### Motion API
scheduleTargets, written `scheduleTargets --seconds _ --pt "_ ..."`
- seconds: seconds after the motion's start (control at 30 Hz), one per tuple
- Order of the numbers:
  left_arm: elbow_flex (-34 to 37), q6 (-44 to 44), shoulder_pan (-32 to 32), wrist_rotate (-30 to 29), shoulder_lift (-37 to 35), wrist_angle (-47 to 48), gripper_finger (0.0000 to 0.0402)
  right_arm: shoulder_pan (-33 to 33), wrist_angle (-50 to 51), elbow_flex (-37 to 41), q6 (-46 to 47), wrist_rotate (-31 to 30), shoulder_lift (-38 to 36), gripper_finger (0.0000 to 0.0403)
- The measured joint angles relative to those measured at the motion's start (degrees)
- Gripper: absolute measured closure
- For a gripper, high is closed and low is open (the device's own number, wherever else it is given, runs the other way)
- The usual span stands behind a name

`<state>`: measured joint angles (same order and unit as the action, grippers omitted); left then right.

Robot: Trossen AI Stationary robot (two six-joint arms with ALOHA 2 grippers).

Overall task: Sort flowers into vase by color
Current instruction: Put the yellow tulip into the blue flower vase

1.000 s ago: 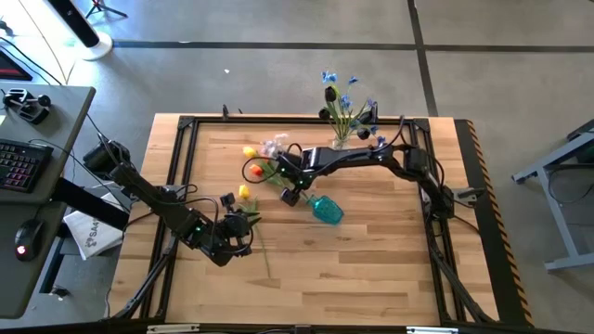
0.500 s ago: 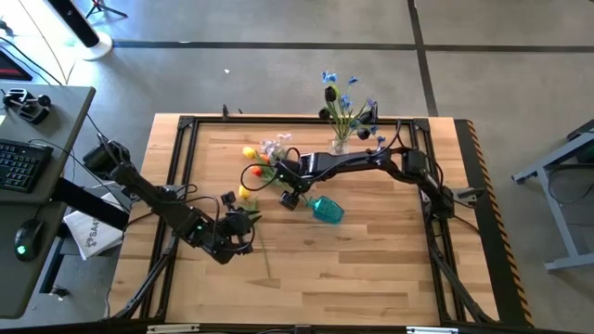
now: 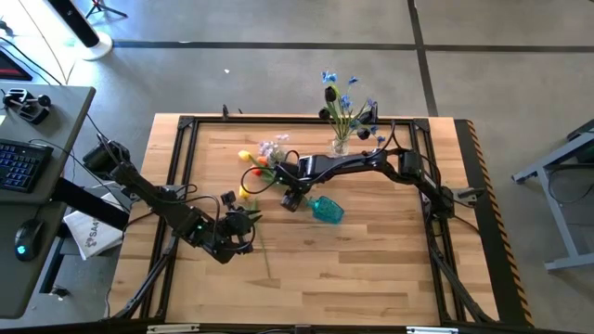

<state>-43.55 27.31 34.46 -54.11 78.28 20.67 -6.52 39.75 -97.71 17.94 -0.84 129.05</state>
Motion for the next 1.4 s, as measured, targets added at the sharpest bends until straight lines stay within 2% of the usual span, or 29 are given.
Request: scheduleTargets --seconds 0.23,0.33,0.5,0.63,0.87,1.4 --pt "0.0 0.0 0.0 0.0 0.0 0.0 0.0358 0.1 0.4 -1.0 -0.3 1.9 0.0 0.0365" --pt "0.0 0.0 0.0 0.0 0.0 0.0 0.0358 0.1 0.3 -2.7 -1.2 3.3 0.0 0.0395" --pt "0.0 0.0 0.0 0.0 0.0 0.0 0.0358 -0.6 0.3 -5.9 -0.6 3.3 0.0 0.0382" --pt "0.0 0.0 0.0 0.0 0.0 0.0 0.0358 -1.7 0.8 -7.5 -0.1 4.7 0.0 0.039" --pt "0.0 0.1 0.0 0.0 0.0 0.0 0.0358 -2.9 5.4 -7.7 1.3 8.0 0.0 0.0395" --pt "0.0 0.1 0.0 0.0 0.0 0.0 0.0358 -2.4 12.5 -7.7 2.5 8.1 0.0 0.0397"
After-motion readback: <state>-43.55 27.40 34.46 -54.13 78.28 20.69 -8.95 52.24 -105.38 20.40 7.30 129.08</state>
